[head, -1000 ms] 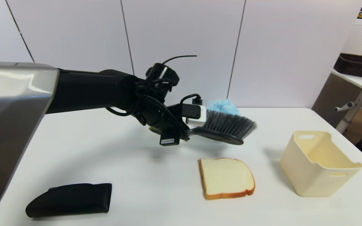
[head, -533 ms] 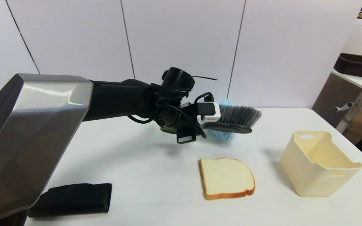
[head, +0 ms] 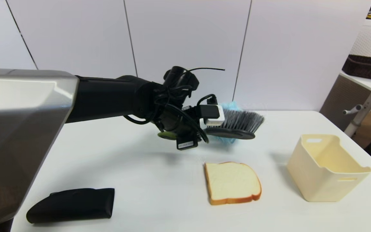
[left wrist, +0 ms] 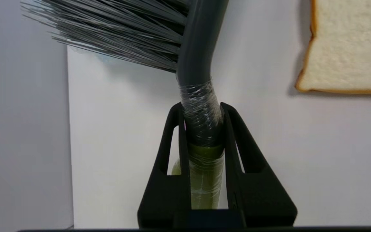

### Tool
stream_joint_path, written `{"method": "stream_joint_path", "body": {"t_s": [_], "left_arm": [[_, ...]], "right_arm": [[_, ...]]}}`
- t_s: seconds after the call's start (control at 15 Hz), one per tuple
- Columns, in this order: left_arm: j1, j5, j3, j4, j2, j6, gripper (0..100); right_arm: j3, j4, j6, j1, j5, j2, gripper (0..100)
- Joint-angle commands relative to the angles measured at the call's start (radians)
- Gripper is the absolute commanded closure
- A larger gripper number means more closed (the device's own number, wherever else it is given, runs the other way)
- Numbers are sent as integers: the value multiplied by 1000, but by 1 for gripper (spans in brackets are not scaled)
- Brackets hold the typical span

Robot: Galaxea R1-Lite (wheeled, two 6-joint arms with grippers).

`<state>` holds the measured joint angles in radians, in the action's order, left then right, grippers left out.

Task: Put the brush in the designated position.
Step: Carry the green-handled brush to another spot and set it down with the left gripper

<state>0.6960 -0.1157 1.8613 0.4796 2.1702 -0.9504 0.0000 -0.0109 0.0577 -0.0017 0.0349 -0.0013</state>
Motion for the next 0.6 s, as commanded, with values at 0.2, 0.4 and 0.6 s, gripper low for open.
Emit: {"method": "stream_joint_path", "body": {"t_s": [0.2,0.4,0.6], "left_arm": [[27,-5,-117,5,-18,105,100],[28,-10,-131,-1,7,121,100],[28,-10,-129,-12,17,121,100]], "right_arm": [[2,0,1,0,0,1,0],[2,0,1,0,0,1,0],[2,0,1,0,0,1,0]]}}
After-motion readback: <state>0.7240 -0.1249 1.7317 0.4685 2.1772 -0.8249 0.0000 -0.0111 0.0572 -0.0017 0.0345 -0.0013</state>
